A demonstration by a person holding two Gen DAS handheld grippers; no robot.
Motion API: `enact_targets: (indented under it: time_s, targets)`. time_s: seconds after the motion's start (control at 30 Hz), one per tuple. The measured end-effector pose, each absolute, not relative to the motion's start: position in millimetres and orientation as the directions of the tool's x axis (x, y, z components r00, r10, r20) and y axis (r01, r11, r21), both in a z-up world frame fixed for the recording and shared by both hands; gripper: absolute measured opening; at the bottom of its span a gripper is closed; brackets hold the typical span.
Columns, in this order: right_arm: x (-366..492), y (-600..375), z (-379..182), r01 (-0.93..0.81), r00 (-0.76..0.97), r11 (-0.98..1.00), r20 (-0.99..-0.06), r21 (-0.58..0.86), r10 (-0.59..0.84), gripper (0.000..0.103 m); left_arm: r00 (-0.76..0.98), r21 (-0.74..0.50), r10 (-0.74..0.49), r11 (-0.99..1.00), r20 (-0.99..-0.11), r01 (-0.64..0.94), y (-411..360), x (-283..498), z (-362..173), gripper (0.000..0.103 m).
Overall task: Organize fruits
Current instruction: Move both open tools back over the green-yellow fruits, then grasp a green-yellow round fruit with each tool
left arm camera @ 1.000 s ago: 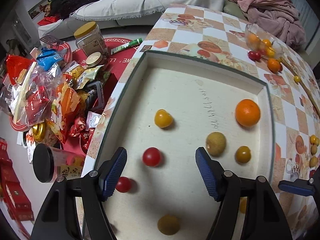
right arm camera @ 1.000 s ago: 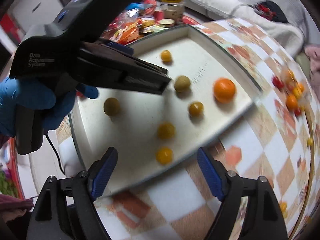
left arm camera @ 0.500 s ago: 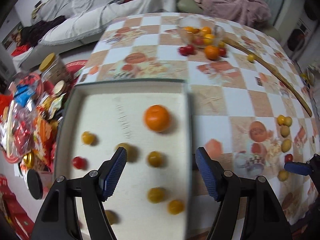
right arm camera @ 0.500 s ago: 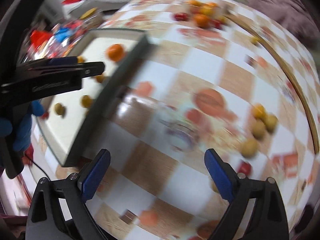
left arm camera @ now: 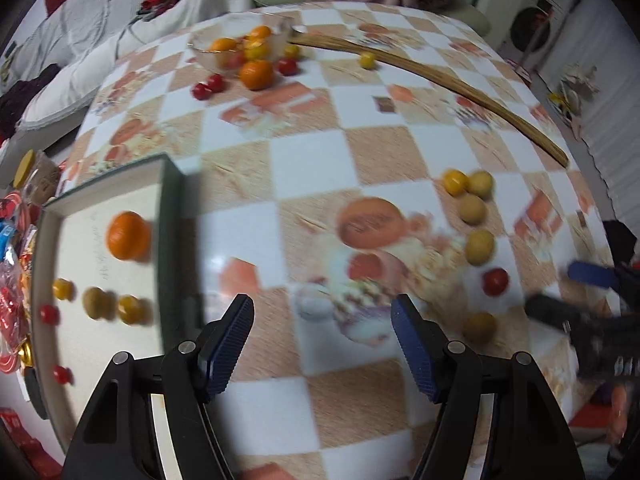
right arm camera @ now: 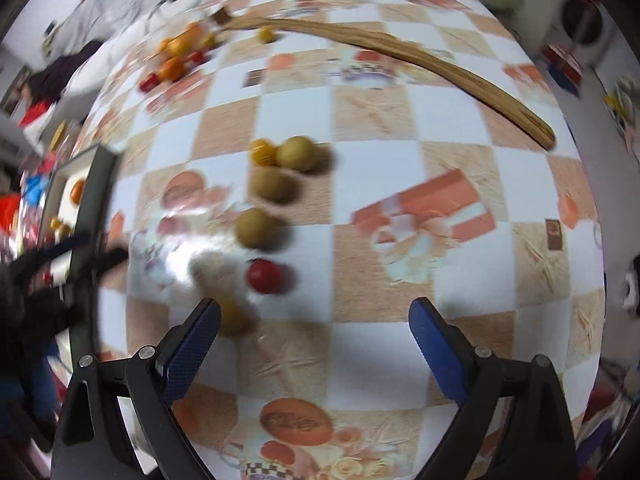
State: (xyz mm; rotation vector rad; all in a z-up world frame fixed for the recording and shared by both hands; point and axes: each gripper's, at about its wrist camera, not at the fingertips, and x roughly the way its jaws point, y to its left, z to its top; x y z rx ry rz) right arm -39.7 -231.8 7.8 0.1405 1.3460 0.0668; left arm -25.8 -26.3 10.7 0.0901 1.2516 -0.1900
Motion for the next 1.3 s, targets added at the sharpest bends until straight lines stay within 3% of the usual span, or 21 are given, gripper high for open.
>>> enact_targets:
  time_s: [0.47, 0.87, 1.07, 1.17, 1.3]
  targets:
    - [-4.9, -258.9, 4.3, 0.069, 0.235, 0.982, -0.960, 0.174, 0.153, 0.096, 0.278, -0.054, -0.173, 0.921, -0.945, 0.386, -102.4, -58.6, -3.7, 0.072]
    - [31.1, -252.8, -3.0, 0.008, 0.241, 0.974, -0.946, 0.225, 0.217, 0.094, 0.295, -0.017, -0.141, 0.922, -0.945, 0.388, -127.8, -49.2, -21.2, 0.072]
    - [53.6, -242.9, -13.6, -0.042, 0.206, 0.955, -0.932, 0.295, 0.297, 0.064, 0.293, -0.011, -0.126, 0.931, -0.948, 0.366, -133.5, -48.6, -25.0, 0.072]
    - [57.9, -233.7, -13.5, -0.101, 0.199, 0.950, -0.930, 0.295, 0.310, 0.057, 0.298, 0.001, -0.113, 0.933, -0.948, 0.359, -135.8, -51.7, -25.1, 0.063]
    - [60.6, -223.4, -16.7, -0.149, 0.156, 0.939, -0.930, 0.310, 0.332, 0.030, 0.301, -0.005, -0.118, 0.937, -0.946, 0.349, -138.5, -53.1, -23.4, 0.040]
